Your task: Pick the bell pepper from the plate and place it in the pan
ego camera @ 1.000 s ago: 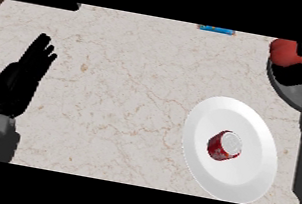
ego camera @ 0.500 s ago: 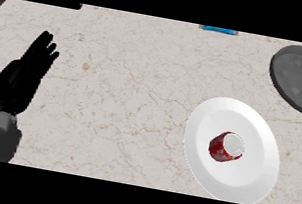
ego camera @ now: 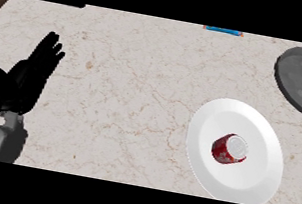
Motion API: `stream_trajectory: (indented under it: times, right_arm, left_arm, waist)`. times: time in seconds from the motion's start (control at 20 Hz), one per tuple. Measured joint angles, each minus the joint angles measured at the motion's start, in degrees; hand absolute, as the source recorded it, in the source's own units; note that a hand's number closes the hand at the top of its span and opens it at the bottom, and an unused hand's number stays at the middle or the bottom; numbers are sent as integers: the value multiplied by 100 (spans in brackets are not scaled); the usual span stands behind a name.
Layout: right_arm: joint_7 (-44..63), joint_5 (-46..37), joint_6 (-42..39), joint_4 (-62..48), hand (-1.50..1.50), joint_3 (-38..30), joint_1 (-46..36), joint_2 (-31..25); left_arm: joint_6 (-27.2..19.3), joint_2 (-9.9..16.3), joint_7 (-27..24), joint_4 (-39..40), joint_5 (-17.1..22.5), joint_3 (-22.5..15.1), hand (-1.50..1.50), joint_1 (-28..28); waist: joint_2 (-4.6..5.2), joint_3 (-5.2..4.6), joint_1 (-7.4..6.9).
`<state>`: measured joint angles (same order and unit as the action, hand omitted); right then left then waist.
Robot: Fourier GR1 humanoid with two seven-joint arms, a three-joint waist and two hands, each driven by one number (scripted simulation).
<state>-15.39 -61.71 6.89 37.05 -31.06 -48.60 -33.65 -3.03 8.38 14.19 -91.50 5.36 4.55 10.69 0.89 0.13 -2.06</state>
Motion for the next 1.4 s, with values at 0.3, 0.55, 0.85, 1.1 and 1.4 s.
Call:
stream_trajectory:
  times: [0.3,0.55,0.85,1.1,1.4]
  right_arm:
    - [-490,-95,651,-1226,150,-43,-197,-147]
    - [-47,-105,697,-1954,-150,-198,-295,-268]
    - [-156,94,418,-2499,-150,-424,-254,-376]
    - [-695,599,330,-2576,-150,-886,-219,-468]
    - [-1280,1543,-370,-2696,-150,-1756,-110,-871]
  left_arm:
    - [-2,-32,-13,11,-58,-69,0,90]
    - [58,-57,-121,104,-37,-84,0,138]
    - [82,-52,-104,136,0,-58,0,197]
    - [24,-58,-90,189,-40,-39,0,264]
    - [44,-1,-63,175,36,73,0,215]
  waist:
    - [48,7,-120]
    - [93,13,-196]
    - [110,22,-216]
    - [93,29,-160]
    - [56,29,-64]
